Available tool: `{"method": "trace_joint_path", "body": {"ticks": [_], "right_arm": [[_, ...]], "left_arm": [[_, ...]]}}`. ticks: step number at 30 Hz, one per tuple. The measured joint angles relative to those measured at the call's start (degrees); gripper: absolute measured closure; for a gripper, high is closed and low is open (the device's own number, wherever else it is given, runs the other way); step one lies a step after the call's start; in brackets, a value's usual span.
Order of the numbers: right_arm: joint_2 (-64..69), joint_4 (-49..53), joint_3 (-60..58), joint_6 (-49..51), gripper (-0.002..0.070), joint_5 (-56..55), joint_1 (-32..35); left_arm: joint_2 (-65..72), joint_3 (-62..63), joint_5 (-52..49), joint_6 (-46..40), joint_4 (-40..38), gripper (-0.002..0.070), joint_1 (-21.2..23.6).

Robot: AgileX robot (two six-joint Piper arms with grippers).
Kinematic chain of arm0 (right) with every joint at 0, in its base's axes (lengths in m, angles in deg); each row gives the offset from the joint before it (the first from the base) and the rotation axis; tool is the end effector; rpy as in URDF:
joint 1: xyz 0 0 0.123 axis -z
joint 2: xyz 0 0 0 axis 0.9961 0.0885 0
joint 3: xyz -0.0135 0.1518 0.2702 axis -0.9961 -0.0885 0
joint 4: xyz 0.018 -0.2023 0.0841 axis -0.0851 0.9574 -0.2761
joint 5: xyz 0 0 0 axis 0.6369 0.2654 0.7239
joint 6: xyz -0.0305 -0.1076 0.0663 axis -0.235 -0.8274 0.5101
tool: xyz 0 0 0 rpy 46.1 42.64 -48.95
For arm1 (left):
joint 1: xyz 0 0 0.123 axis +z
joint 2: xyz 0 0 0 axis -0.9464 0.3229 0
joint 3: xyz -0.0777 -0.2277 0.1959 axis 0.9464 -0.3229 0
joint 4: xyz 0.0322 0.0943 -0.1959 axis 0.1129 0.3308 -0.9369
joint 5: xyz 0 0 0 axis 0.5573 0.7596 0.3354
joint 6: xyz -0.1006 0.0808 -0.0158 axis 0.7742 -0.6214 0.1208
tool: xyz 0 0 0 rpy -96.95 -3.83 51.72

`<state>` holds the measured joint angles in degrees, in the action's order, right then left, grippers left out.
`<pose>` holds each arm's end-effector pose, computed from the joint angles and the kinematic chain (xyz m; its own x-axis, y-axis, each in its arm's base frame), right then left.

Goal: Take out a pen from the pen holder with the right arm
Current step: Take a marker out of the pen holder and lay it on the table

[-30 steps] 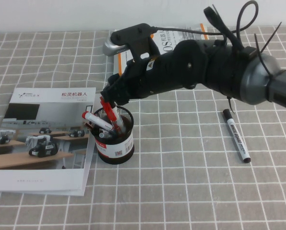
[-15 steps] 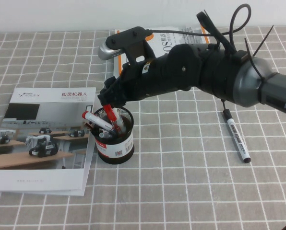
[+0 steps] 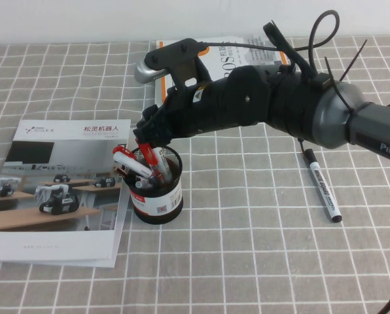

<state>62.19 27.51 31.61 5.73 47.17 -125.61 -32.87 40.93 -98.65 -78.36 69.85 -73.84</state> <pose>0.3589 0.3331 0.2769 -0.5250 -0.3093 -0.7929 -0.6796 0.7132 0.1717 0.0311 -0.0047 0.1583 -0.3030 0.0275 -0.9526 0.0743 0.9972 0.0051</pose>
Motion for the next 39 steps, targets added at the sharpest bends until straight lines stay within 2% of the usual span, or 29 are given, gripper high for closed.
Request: {"method": "trace_joint_path", "body": {"ticks": [36,39], "right_arm": [[1.21,0.05,0.1,0.0,0.0317,1.55,0.0],[1.21,0.14,0.1,0.0,0.0333,1.55,0.0]], "left_arm": [[0.0,0.0,0.0,0.0,0.0,0.0678,0.0],[0.0,0.0,0.0,0.0,0.0,0.0678,0.0]]}}
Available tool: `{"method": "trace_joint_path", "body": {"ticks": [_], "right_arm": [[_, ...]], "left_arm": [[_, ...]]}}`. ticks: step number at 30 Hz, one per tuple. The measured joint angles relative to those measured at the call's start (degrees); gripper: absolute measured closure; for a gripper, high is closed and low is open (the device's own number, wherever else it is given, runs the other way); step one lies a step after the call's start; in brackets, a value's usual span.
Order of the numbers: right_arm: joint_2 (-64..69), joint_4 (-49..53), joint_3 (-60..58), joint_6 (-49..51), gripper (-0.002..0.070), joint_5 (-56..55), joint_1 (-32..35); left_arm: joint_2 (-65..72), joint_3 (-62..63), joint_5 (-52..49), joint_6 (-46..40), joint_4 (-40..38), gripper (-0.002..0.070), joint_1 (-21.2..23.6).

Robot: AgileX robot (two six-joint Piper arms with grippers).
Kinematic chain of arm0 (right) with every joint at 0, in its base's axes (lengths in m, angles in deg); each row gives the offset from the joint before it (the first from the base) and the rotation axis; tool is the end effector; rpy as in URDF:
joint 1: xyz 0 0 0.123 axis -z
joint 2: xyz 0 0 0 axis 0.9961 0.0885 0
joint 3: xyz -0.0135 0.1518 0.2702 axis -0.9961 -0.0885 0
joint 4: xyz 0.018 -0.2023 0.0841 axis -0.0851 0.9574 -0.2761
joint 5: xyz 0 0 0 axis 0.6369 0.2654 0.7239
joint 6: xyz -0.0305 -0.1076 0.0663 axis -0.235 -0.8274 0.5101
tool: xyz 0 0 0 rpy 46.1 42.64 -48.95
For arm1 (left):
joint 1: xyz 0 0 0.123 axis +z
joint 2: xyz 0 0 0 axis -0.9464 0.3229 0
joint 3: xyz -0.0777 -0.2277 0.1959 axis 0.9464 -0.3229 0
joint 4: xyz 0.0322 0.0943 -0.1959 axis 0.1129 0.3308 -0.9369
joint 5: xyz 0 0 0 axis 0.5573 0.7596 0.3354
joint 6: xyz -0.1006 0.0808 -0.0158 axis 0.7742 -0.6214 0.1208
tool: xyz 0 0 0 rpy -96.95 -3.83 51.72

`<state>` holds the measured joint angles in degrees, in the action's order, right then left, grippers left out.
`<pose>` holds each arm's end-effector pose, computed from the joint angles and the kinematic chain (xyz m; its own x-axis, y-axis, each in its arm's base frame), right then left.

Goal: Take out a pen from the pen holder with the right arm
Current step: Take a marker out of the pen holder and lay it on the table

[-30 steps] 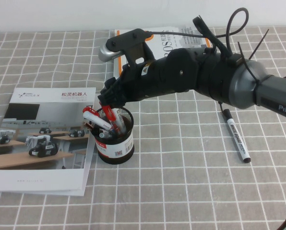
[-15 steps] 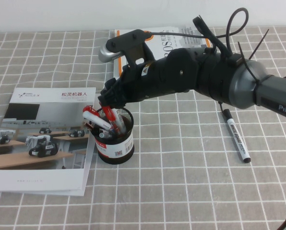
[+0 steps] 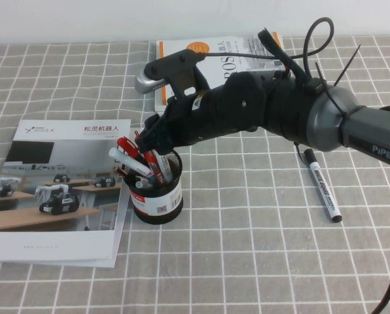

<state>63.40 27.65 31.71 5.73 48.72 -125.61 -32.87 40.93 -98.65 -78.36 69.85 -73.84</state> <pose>0.3591 0.3347 0.2645 -0.5482 -0.3373 -0.7653 -0.6809 0.7114 0.1742 0.0311 -0.0047 0.1583 -0.3030 0.0275 -0.9526 0.0743 0.9972 0.0051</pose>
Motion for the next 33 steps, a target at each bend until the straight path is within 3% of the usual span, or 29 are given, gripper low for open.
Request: {"method": "trace_joint_path", "body": {"ticks": [12,33], "right_arm": [[0.0,0.0,0.0,0.0,0.0584,0.52,0.0],[-8.29,3.1,0.0,0.0,0.059,2.54,0.0]], "left_arm": [[0.0,0.0,0.0,0.0,0.0,0.0678,0.0],[0.0,0.0,0.0,0.0,0.0,0.0678,0.0]]}}
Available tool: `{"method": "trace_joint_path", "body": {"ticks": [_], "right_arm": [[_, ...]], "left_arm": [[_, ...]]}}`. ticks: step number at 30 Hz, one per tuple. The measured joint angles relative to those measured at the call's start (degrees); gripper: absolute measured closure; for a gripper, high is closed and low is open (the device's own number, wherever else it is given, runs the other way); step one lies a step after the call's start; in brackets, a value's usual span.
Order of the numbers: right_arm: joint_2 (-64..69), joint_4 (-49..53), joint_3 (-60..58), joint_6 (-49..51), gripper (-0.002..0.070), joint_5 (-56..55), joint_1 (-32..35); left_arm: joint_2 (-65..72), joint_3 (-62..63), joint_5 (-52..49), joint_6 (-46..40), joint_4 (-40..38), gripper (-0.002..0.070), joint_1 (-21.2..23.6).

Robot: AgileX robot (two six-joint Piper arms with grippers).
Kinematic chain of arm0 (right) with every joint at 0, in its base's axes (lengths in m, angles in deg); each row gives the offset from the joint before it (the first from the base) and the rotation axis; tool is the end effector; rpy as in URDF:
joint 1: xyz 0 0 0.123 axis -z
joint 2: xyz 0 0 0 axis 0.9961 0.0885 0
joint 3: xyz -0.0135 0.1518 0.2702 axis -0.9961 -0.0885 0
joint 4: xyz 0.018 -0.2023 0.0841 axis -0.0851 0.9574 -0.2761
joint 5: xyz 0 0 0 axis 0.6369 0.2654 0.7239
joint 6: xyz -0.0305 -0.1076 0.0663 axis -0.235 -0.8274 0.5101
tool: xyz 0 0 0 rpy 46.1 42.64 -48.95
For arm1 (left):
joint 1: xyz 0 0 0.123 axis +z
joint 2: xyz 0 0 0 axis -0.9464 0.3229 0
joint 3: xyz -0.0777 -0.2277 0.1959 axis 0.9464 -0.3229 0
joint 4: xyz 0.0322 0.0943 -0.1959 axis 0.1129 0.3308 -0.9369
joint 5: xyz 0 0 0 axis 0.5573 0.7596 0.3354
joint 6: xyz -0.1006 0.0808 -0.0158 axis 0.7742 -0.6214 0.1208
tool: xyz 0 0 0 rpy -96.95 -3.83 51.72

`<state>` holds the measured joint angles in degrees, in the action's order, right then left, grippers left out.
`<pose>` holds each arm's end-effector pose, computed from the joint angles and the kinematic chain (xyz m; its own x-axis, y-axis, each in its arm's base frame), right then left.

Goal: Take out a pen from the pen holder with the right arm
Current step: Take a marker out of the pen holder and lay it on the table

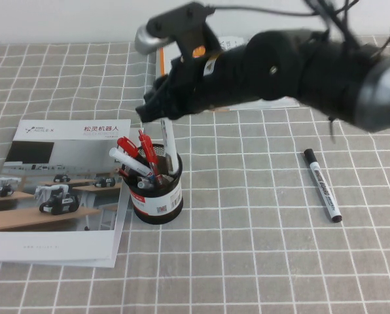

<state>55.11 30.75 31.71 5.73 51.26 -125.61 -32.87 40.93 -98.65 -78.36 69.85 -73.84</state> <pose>0.3380 0.3150 0.3282 -0.4513 -0.3267 -0.8304 -0.7149 0.6893 0.1173 0.0311 -0.0047 0.1583 -0.3030 0.0275 -0.9526 0.0743 0.9972 0.0051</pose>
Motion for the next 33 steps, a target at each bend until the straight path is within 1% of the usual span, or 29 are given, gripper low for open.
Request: {"method": "trace_joint_path", "body": {"ticks": [8,13,18,23,26,29,33], "right_arm": [[-8.07,3.39,0.0,1.27,0.059,5.44,0.0],[-12.67,8.81,0.0,7.13,0.059,12.79,0.81],[-14.51,13.09,0.0,13.53,0.059,22.93,3.99],[-14.11,17.33,0.0,19.09,0.059,32.81,7.76],[-12.36,18.98,0.0,20.71,0.059,37.5,10.16],[-9.78,19.57,0.0,21.04,0.059,39.83,12.07],[-5.29,19.33,0.0,21.17,0.059,40.08,14.07]], "left_arm": [[0.0,0.0,0.0,0.0,0.0,0.0678,0.0],[0.0,0.0,0.0,0.0,0.0,0.0678,0.0],[0.0,0.0,0.0,0.0,0.0,0.0678,0.0],[0.0,0.0,0.0,0.0,0.0,0.0678,0.0],[0.0,0.0,0.0,0.0,0.0,0.0678,0.0],[0.0,0.0,0.0,0.0,0.0,0.0678,0.0],[0.0,0.0,0.0,0.0,0.0,0.0678,0.0]]}}
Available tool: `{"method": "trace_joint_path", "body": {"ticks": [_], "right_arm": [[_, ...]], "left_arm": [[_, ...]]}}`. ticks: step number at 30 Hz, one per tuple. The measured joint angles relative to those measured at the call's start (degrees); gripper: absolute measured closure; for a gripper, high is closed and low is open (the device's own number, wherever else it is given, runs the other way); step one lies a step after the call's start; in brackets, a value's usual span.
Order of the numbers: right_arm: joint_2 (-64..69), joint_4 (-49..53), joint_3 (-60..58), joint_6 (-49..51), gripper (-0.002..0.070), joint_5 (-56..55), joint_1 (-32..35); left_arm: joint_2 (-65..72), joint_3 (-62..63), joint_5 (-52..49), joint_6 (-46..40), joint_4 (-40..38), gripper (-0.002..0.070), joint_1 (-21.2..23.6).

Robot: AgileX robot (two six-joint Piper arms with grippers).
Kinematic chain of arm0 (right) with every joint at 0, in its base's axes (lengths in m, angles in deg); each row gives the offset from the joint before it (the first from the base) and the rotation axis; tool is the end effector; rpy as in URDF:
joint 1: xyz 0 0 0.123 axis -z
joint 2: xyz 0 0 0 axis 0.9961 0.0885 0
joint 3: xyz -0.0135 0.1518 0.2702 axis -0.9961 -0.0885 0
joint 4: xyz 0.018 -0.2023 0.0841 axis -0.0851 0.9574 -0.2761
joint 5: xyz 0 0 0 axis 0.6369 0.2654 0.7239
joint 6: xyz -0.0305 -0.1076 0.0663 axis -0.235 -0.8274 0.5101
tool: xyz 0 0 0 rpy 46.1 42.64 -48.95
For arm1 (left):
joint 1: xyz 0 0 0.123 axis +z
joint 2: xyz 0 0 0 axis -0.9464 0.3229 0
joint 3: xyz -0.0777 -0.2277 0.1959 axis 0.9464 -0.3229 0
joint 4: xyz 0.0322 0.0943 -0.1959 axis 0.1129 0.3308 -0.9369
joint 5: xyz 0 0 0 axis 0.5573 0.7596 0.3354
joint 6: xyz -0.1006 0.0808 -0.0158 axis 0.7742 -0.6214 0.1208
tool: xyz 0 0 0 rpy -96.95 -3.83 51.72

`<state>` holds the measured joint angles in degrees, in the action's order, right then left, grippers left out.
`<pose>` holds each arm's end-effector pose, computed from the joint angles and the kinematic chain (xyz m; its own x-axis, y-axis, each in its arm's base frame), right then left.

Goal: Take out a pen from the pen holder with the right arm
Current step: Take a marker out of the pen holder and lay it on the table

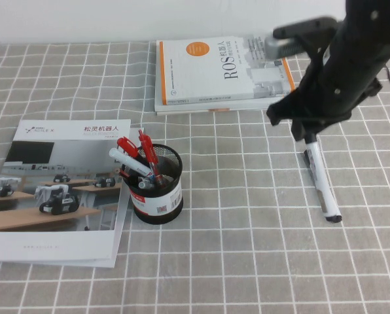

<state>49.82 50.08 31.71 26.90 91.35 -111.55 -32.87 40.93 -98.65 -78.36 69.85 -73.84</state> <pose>0.3346 0.1650 0.3089 -0.8851 -0.3043 -0.3522 -0.3342 0.9422 0.0259 0.0311 -0.0047 0.1583 -0.3030 0.0275 -0.9526 0.0743 0.9972 0.0051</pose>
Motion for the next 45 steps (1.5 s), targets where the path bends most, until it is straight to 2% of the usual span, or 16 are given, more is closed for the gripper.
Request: {"method": "trace_joint_path", "body": {"ticks": [17,39,45], "right_arm": [[12.7,-2.38,0.0,0.0,0.059,-6.41,3.23],[15.87,-2.94,0.12,-0.12,0.0591,-11.8,3.67],[15.87,-3.14,0.12,-0.12,0.0531,-12.62,3.67]], "left_arm": [[0.0,0.0,0.0,0.0,0.0,0.0678,0.0],[0.0,0.0,0.0,0.0,0.0,0.0678,0.0],[0.0,0.0,0.0,0.0,0.0,0.0678,0.0]]}}
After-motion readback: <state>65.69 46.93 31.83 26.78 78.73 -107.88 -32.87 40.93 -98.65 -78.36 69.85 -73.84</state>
